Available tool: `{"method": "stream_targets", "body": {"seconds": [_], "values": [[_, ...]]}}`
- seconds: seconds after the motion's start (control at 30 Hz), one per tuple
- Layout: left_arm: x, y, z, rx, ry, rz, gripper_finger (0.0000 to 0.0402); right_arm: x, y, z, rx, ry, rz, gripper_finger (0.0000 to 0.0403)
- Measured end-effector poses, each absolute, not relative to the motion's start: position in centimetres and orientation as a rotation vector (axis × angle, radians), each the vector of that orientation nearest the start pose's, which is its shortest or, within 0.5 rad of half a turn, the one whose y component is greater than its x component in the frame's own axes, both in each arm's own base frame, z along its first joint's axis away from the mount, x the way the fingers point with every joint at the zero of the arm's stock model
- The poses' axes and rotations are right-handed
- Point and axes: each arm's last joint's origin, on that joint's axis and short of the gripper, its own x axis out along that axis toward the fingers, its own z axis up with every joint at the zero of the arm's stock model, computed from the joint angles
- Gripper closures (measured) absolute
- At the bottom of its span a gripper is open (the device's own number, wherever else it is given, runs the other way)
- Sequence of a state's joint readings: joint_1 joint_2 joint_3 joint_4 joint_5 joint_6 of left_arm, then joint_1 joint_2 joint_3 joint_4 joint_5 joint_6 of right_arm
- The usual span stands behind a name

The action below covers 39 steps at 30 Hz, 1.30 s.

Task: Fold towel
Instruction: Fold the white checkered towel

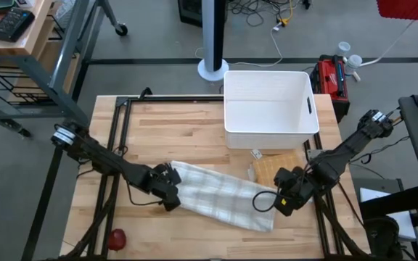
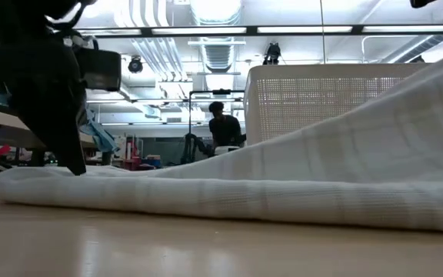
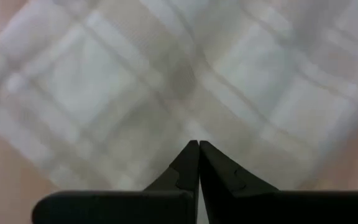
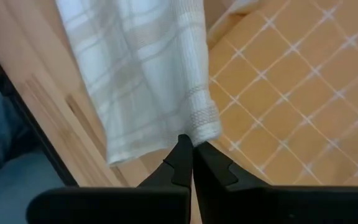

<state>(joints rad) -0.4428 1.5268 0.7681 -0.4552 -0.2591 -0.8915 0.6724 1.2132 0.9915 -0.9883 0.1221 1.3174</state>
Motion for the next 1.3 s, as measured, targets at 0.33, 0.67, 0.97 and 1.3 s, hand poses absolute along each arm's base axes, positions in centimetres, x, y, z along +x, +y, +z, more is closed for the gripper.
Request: {"method": "stream_targets", "body": {"seconds": [0.33, 0.67, 0.97, 1.3], "values": [[23.2, -10.3, 16.3, -0.382, 1.098, 0.343, 0.04, 16.3, 13.8, 27.2, 0.733, 1.28, -0.286, 0.0403], [23.2, -10.1, 16.3, -0.351, 1.064, 0.396, 0.0399, 15.0, 14.8, 25.4, 0.707, 1.42, -0.393, 0.0403], [23.3, -10.2, 16.2, -0.361, 1.052, 0.414, 0.0399, 16.2, 16.2, 20.9, 0.517, 1.555, -0.487, 0.04], [24.7, -11.2, 17.0, -0.363, 0.916, 0.27, 0.0395, 15.8, 16.1, 22.8, 0.396, 1.622, -0.422, 0.0323]]}}
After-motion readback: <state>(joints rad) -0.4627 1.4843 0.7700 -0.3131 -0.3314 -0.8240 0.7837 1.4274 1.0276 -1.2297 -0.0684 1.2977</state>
